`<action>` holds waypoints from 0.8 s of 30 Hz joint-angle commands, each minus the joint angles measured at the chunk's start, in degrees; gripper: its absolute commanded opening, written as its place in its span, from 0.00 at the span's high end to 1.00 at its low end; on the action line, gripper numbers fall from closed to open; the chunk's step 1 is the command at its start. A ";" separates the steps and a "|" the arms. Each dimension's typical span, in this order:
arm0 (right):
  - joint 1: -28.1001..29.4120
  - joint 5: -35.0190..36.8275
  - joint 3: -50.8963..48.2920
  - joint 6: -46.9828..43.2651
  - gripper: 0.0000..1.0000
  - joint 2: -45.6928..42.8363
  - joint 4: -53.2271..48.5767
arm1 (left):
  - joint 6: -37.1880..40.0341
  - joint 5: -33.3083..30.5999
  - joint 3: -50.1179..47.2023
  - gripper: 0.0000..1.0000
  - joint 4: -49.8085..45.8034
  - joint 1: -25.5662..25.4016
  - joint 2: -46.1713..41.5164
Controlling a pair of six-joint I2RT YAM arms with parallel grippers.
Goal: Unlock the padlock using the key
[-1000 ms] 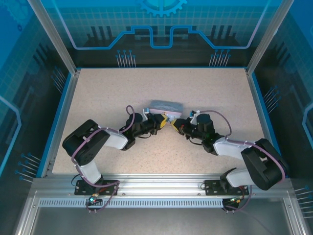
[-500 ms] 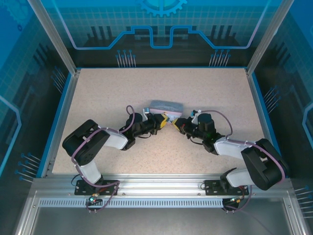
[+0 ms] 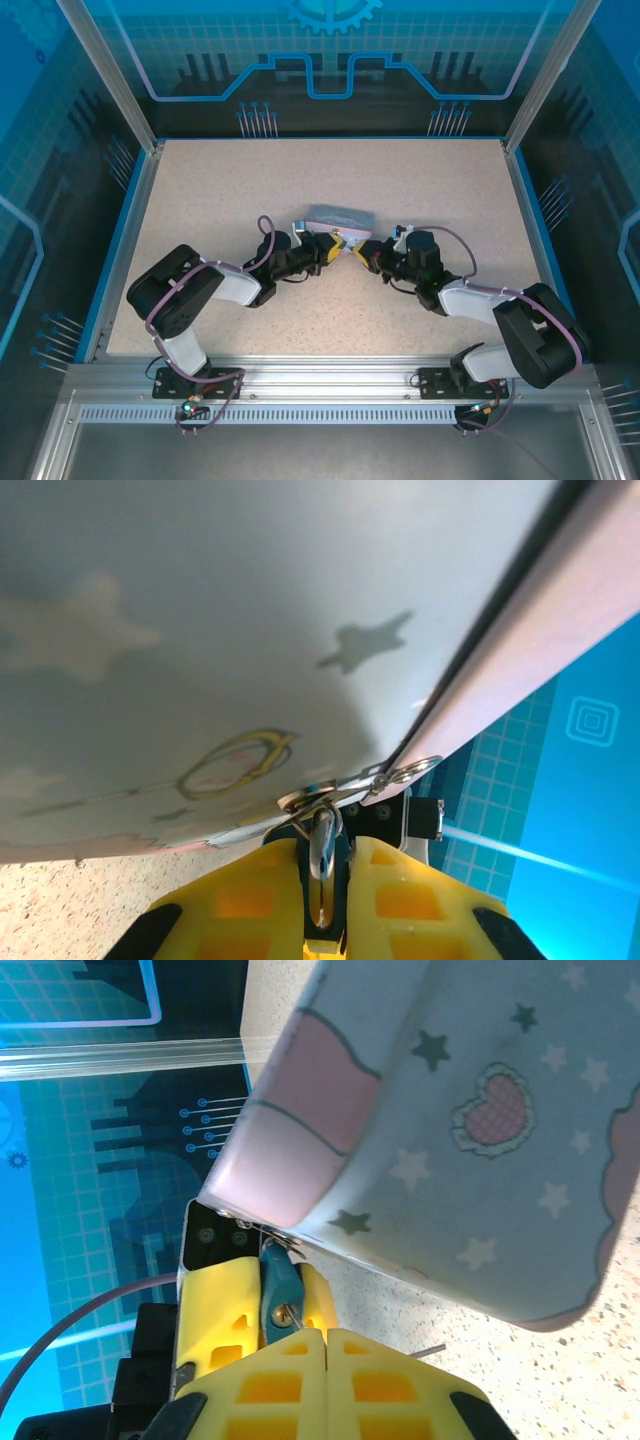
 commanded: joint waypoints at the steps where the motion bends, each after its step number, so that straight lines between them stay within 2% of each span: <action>1: -0.07 -0.68 1.72 0.45 1.00 0.20 0.02 | -0.84 2.48 0.25 1.00 5.76 -0.59 -2.12; 19: 4.55 2.81 2.82 1.07 1.00 1.79 0.08 | -0.50 2.18 1.23 1.00 5.16 -1.12 -1.79; 24: 4.62 2.56 4.85 2.44 1.00 4.51 3.89 | -0.14 2.57 1.69 1.00 4.37 -1.46 -1.56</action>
